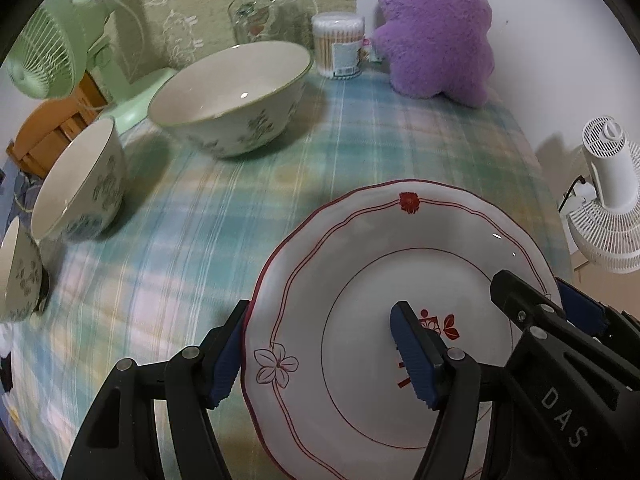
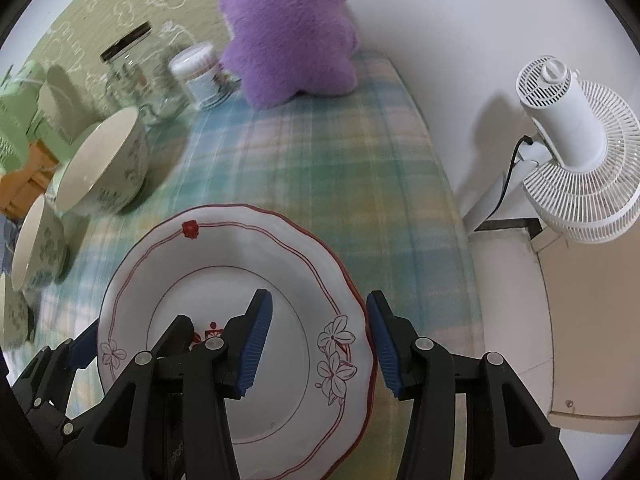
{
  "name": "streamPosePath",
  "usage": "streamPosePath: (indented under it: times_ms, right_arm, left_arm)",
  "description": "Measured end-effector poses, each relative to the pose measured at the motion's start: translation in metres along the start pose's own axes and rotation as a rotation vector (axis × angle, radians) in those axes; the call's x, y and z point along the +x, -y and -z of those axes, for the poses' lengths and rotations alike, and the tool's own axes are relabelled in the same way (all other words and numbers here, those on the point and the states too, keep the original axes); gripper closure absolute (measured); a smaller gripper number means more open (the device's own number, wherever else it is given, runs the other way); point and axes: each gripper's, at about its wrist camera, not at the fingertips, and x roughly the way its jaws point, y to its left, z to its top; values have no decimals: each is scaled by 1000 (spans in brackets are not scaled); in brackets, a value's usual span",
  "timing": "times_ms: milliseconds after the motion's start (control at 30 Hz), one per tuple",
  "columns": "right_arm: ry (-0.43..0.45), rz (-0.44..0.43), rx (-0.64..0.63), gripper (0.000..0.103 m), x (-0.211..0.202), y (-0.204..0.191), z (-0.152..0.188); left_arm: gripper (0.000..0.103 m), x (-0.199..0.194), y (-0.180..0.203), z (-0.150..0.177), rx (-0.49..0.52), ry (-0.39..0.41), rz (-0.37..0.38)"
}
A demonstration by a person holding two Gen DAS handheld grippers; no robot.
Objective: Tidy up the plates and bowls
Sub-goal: 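Grasp the white plate's rim with both grippers, then lift the white plate with both grippers over the yellow-flower plates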
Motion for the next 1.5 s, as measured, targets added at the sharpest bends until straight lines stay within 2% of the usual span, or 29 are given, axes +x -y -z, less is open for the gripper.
streamPosePath:
  times_ms: [200, 400, 767, 1233, 1500]
  right_arm:
    - [-22, -5, -12, 50, -3, -4, 12]
    - [-15, 21, -25, 47, 2, -10, 14]
    - [-20, 50, -40, 46, 4, -14, 13]
    - [77, 95, -9, 46, -66, -21, 16]
    - [127, 132, 8, 46, -117, -29, 32]
  left_arm:
    - [32, -1, -7, 14, -9, -11, 25]
    - [31, -1, -5, 17, 6, 3, 13]
    - [32, -4, -4, 16, 23, 15, 26]
    - [31, -67, -12, 14, 36, 98, 82]
    - [31, -112, -22, 31, 54, 145, 119]
